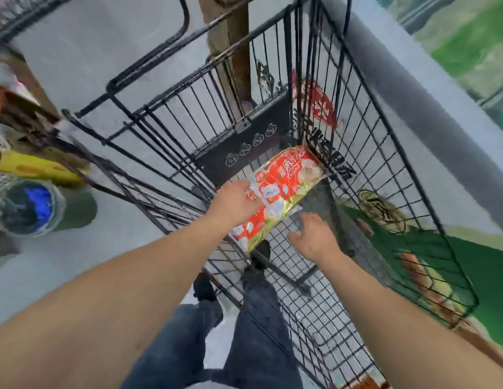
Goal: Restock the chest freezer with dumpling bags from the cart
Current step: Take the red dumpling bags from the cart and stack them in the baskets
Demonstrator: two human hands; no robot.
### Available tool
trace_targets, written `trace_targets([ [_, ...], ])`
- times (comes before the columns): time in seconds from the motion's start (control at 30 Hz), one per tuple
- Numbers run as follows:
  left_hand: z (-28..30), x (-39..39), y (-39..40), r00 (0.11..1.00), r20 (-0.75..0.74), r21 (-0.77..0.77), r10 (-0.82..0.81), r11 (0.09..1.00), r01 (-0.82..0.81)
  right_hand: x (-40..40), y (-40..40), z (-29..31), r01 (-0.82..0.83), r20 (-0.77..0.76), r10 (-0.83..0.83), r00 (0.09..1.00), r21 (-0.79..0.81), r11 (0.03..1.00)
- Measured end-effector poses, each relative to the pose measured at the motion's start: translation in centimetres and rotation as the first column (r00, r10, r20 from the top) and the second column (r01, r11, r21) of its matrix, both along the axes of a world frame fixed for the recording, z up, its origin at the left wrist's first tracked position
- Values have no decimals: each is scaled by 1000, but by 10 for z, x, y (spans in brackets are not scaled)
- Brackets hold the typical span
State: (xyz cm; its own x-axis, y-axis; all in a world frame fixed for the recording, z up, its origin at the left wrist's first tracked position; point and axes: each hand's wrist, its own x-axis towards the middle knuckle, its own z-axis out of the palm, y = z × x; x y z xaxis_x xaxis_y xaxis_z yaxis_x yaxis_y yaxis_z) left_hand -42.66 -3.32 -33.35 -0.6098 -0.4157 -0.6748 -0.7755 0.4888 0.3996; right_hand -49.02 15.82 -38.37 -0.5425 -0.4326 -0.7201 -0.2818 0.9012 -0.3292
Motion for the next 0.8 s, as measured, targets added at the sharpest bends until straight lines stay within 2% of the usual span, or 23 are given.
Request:
trace_targets([
  [0.23,-76,-27,-5,986,128,90,103,989,-115,-24,-15,-56,170,135,-175,975,44,984],
  [0.37,-120,-39,-6,970,160,145,185,967,-209,-34,-27,-94,366,189,-374,908,72,928],
  [0.47,-150,-41,-7,955,198,170,222,951,-257,-38,-40,-119,606,246,-609,754,95,790],
  [0.53,-170,-42,-8,945,230,184,233,943,-278,-38,-47,-140,760,284,-758,587,129,637],
  [0.6,-180,-41,-8,941,262,158,213,953,-260,-36,-52,-153,861,345,-831,437,105,497],
  [0.63,-185,-41,-8,934,270,155,233,947,-281,-37,-53,-160,887,348,-851,393,99,451],
  [0.67,-188,-39,-8,923,274,166,272,931,-324,-38,-53,-163,901,341,-863,373,91,425],
  [0.73,-192,-36,-6,884,282,223,374,870,-439,-40,-49,-170,898,302,-871,387,91,430],
  [0.8,-198,-35,-3,799,324,292,506,750,-594,-42,-45,-169,905,340,-875,344,129,406],
])
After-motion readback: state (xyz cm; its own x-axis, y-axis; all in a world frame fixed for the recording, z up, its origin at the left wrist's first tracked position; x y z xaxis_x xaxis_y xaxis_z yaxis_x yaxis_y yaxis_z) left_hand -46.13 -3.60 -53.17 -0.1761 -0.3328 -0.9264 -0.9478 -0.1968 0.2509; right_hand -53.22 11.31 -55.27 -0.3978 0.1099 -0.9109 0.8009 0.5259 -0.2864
